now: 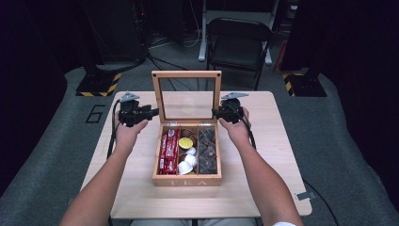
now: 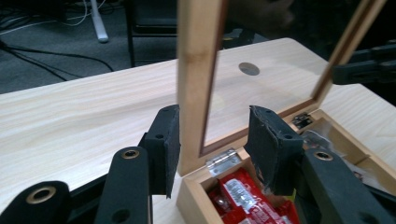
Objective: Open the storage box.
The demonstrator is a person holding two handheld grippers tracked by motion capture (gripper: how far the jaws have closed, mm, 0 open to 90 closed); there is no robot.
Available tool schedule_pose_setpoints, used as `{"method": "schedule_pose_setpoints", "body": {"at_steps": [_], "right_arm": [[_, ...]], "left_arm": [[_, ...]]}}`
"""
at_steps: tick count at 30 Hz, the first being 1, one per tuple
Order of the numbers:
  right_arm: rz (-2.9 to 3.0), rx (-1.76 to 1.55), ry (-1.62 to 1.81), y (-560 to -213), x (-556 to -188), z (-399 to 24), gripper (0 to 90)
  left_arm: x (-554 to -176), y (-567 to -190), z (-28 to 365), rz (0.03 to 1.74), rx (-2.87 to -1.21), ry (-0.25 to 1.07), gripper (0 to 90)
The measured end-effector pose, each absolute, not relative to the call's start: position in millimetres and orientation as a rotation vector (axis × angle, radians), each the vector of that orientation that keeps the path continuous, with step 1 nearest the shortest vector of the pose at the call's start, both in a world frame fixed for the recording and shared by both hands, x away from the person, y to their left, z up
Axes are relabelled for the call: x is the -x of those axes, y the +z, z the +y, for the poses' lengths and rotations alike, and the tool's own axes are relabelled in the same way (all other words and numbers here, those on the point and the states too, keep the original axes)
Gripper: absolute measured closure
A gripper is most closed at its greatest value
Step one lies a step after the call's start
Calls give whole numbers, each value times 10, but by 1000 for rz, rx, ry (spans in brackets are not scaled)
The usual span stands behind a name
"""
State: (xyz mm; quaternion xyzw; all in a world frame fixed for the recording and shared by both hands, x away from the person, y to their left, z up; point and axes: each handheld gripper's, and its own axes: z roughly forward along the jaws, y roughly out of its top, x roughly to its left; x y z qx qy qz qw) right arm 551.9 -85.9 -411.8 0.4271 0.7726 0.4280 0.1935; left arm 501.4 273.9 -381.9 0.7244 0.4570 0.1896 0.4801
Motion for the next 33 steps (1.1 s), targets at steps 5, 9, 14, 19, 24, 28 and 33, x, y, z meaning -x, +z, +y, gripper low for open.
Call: {"method": "schedule_pose_setpoints", "body": {"at_steps": [5,9,14,19,24,28,33], "right_arm": [[2167,-1221,1207,-4128,-5574,-866,656],[2158,-1256,1219,-4139,-5600,-862,656],[2155,-1287,1220,-4145,-5631,-861,655],[2160,-1302,1213,-4143,-5654,-852,653],[2156,-1311,1208,-4138,-5651,-845,650],[2181,-1265,1139,-4133,-5633,-818,553],[2159,-1239,1124,-4100,-5535,-830,486]], "left_arm": [[-4973,-3837,2744,1110,-1776,456,543],[-4950,-3849,2781,1117,-1775,453,543],[-4922,-3859,2809,1123,-1787,464,543],[-4902,-3841,2816,1120,-1790,466,543],[-4896,-3841,2812,1119,-1793,471,540],[-4891,-3842,2810,1120,-1793,468,535],[-4875,-3823,2816,1114,-1791,469,512]]}}
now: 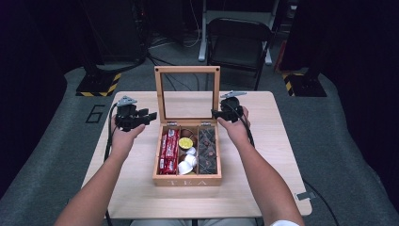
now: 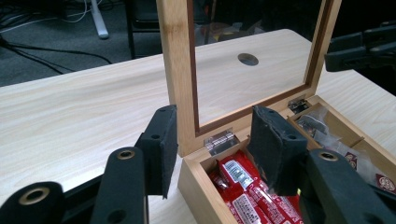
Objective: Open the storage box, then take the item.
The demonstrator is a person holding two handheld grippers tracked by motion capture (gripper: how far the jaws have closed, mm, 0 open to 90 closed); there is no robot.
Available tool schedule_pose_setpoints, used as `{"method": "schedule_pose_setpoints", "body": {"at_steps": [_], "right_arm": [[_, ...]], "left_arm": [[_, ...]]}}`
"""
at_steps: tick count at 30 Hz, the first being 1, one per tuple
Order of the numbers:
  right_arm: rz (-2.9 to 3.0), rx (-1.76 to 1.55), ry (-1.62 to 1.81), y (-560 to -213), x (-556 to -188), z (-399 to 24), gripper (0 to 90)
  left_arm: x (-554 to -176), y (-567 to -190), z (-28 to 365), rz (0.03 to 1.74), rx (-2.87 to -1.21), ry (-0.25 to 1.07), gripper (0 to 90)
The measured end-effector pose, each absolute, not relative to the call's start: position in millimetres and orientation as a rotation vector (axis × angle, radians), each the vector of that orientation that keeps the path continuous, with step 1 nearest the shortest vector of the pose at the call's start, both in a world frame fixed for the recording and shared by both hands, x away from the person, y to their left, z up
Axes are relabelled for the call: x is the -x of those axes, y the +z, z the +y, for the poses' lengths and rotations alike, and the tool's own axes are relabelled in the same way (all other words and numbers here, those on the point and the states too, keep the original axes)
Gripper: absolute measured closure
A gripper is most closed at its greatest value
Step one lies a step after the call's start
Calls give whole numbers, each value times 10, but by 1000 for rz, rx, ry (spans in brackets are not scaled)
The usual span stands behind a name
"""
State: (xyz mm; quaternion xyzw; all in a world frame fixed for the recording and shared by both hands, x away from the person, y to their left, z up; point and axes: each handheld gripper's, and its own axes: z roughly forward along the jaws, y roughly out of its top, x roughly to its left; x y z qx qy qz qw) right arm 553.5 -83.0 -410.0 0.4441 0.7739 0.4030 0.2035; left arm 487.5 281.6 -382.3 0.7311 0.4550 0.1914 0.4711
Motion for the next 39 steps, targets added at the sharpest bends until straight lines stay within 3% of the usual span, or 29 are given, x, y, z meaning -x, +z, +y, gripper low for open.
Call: {"method": "schedule_pose_setpoints", "body": {"at_steps": [14,32,39], "right_arm": [[2202,-1188,1215,-3972,-5165,-756,347],[2329,-1036,1235,-3936,-4961,-577,444],[2367,-1033,1269,-3966,-4930,-496,372]], "left_arm": [[-4792,-3765,2874,1130,-1788,469,438],[-4718,-3757,2851,1080,-1798,460,436],[-4714,-3759,2827,1086,-1797,446,393]]}}
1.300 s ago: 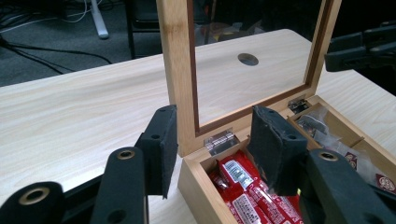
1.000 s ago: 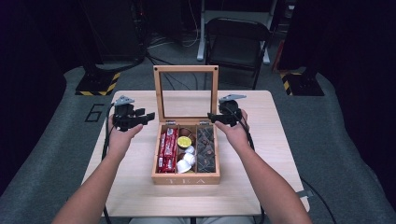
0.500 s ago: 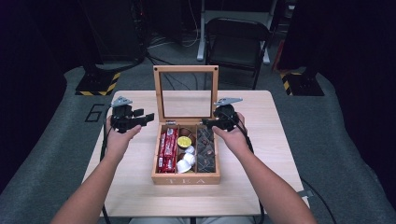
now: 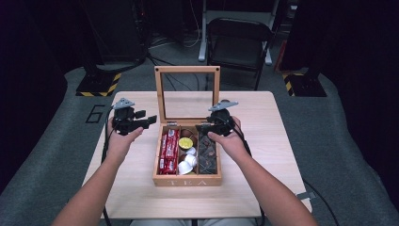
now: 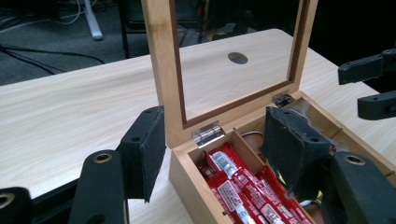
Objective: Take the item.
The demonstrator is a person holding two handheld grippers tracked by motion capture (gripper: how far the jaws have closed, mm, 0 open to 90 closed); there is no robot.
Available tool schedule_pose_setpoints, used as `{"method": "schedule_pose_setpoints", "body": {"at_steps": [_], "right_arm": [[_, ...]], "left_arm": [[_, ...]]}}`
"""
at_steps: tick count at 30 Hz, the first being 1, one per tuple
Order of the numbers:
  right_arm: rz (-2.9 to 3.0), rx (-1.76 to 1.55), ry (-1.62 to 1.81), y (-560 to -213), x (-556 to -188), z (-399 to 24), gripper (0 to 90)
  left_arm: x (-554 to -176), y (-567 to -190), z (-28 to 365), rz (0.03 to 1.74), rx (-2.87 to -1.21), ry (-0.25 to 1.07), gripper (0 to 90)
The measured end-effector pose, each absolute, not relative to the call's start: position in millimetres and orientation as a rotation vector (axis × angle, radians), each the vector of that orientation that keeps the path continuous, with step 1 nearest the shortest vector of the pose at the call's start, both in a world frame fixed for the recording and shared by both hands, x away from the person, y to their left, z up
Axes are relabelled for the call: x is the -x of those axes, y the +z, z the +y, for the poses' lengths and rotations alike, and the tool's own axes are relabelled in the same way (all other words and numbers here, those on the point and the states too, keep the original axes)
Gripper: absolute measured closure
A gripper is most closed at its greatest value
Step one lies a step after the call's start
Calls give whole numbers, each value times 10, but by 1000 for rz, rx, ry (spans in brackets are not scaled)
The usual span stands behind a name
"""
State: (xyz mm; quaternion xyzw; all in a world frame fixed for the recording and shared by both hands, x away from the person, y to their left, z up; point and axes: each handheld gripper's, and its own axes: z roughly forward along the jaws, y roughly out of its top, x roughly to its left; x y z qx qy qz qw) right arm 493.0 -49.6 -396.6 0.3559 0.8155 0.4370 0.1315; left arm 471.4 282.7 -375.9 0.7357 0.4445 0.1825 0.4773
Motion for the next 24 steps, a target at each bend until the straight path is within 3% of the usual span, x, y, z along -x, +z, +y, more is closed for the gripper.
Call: {"method": "schedule_pose_setpoints", "body": {"at_steps": [24], "right_arm": [[2469,-948,1262,-4236,-4861,-320,305]], "left_arm": [[-4697,-3752,2766,1053,-1826,455,421]]}}
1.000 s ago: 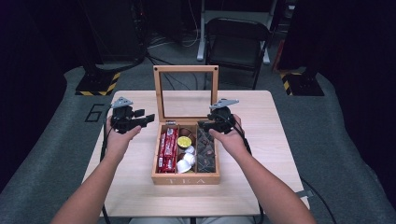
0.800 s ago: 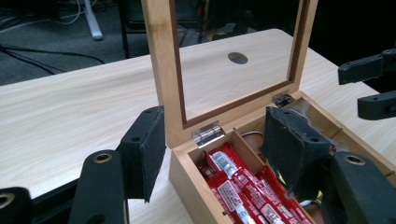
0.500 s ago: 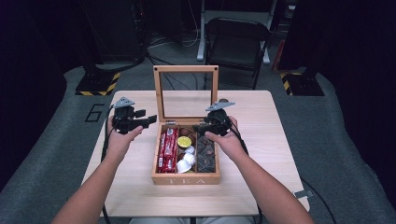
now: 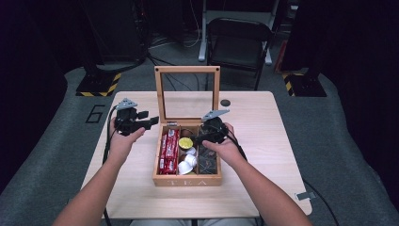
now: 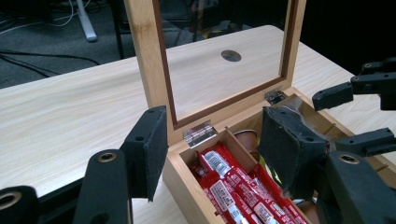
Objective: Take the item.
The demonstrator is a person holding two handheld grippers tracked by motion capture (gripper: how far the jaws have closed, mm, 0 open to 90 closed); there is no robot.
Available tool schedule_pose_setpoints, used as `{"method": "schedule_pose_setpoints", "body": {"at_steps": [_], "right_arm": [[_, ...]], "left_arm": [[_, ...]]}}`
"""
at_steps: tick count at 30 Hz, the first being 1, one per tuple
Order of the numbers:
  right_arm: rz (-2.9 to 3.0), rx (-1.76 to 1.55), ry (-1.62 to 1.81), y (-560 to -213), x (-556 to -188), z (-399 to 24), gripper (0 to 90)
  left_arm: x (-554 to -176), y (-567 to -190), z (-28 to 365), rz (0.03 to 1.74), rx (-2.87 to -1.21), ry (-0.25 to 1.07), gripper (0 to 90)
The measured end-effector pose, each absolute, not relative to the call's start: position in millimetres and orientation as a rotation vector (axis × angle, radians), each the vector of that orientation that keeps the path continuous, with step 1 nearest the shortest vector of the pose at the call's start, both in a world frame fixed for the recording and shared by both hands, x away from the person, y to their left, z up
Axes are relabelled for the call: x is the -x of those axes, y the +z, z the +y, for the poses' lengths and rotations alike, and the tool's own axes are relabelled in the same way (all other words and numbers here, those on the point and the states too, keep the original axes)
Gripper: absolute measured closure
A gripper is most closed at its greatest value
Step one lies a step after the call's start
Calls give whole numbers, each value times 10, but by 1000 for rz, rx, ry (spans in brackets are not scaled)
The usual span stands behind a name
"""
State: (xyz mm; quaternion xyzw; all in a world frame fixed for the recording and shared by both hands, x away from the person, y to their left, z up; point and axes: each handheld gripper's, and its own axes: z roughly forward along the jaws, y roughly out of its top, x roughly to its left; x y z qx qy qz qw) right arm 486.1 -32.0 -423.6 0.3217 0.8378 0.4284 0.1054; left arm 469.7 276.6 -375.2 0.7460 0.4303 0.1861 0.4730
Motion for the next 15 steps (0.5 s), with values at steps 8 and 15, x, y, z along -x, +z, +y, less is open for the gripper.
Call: {"method": "schedule_pose_setpoints", "body": {"at_steps": [8,15], "right_arm": [[2518,-918,1256,-4307,-4833,-210,240],[2545,-897,1234,-4366,-4824,-90,211]], "left_arm": [[-4696,-3767,2770,1065,-1820,457,422],[-4696,-3774,2772,1065,-1822,458,422]]}}
